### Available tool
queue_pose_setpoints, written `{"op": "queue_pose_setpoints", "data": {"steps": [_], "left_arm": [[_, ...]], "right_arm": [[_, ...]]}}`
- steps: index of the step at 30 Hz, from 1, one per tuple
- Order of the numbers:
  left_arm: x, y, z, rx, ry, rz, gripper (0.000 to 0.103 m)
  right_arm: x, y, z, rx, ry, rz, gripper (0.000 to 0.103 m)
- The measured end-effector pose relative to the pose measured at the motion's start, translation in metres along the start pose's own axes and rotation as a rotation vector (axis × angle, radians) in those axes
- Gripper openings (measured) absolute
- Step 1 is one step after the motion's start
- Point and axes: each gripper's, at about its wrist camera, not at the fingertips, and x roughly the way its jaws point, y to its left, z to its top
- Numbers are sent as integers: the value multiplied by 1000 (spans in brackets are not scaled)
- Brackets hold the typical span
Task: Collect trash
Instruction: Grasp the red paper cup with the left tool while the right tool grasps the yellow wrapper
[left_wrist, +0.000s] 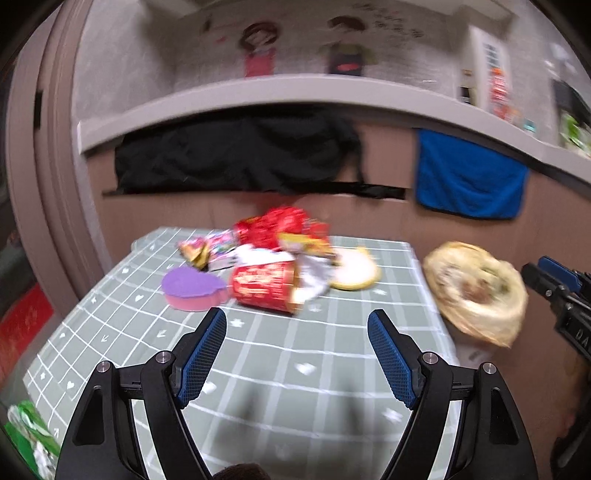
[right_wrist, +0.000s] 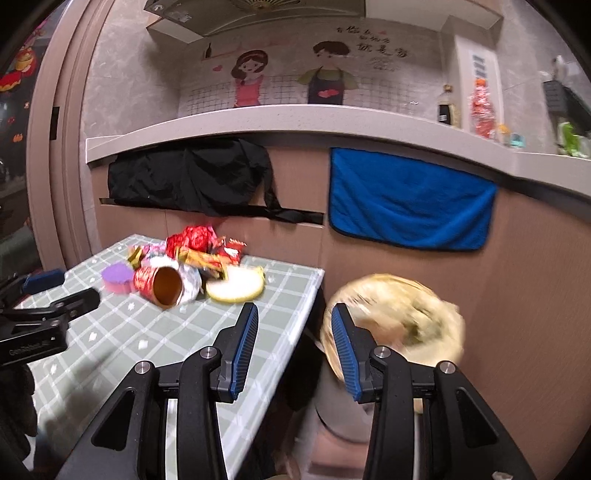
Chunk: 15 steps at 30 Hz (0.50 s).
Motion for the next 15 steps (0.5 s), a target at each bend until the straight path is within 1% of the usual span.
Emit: {"op": "queue_pose_setpoints", "data": {"steps": [1, 2, 4, 6, 8, 10, 11, 13, 15], "left_arm": [[9, 8, 4, -23, 14, 4, 79], [24, 20, 10, -53, 38, 13, 79], [44, 31, 17, -80, 66, 20, 79], [60, 34, 22, -93, 93, 10, 79], [79, 28, 26, -75, 122, 3, 79], [97, 15, 28, -36, 140, 35, 79], [104, 9, 28, -23, 154, 58, 77], [122, 1, 27, 0, 182, 90, 60], [135, -3, 25, 2, 200, 92, 60]], "right_arm": [[19, 2, 8, 19, 7, 21, 39], [28, 1, 11, 32, 12, 33, 39], [61, 5, 23, 71, 41, 72, 39], [86, 9, 28, 83, 62, 87, 39], [103, 11, 28, 94, 83, 94, 39], [123, 14, 26, 112, 121, 109, 39], [128, 12, 24, 115, 135, 112, 39], [141, 10, 18, 135, 176, 126, 39], [146, 4, 14, 153, 196, 121, 39]]}}
